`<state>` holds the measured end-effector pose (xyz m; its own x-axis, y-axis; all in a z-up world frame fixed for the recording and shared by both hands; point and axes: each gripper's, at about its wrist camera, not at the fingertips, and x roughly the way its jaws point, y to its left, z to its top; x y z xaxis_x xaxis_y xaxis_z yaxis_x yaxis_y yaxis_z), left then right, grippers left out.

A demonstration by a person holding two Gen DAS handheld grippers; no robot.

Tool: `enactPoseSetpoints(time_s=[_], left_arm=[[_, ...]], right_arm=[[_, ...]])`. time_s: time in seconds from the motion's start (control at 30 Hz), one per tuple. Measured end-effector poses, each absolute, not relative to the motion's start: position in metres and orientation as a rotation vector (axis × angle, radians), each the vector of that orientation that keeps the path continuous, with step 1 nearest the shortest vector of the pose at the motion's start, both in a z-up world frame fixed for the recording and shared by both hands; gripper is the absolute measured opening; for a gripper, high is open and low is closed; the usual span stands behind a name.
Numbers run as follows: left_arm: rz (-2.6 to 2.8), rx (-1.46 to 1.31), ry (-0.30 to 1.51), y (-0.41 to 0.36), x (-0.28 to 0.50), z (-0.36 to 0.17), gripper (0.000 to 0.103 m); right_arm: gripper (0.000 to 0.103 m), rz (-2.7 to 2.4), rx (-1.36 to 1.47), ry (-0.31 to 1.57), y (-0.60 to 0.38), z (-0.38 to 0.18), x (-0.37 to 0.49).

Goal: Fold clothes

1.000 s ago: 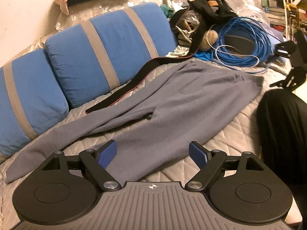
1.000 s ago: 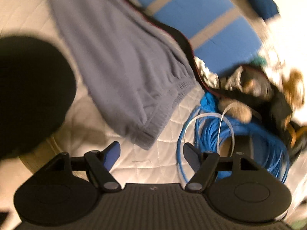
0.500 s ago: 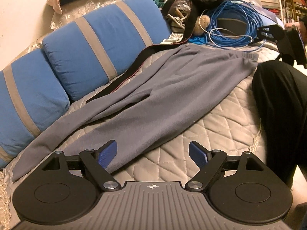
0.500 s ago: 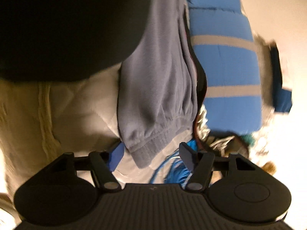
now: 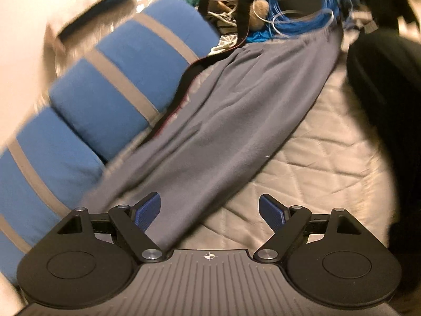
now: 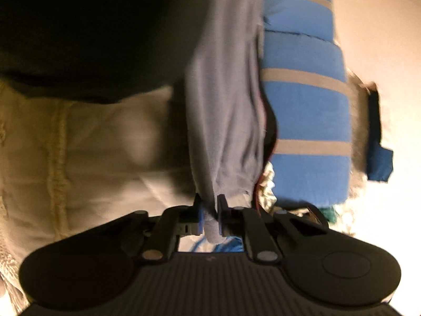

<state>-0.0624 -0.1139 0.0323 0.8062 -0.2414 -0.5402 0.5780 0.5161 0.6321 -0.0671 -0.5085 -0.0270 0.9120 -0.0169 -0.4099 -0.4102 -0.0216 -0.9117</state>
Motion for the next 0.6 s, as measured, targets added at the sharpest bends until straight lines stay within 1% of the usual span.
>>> enactPoseSetpoints(time_s=[0.33,0.47,0.6], left_arm=[[-0.475,1.038,0.311,-0.159,-0.06,-0.001,0.082],[-0.428,1.113,0.244,-0.179,-0.062,-0.016,0.082],[-0.38,1.185,0.176,-0.198,-0.063,-0.031,0.082]], right_arm=[[0.009,0.312,-1.353,0.37,-0.513,0.051,-0.053],[0.009,0.311,-1.302,0.383,-0.513,0.066,-0.044],[0.009,0.312,-1.285,0.393,-0.511,0.069,-0.039]])
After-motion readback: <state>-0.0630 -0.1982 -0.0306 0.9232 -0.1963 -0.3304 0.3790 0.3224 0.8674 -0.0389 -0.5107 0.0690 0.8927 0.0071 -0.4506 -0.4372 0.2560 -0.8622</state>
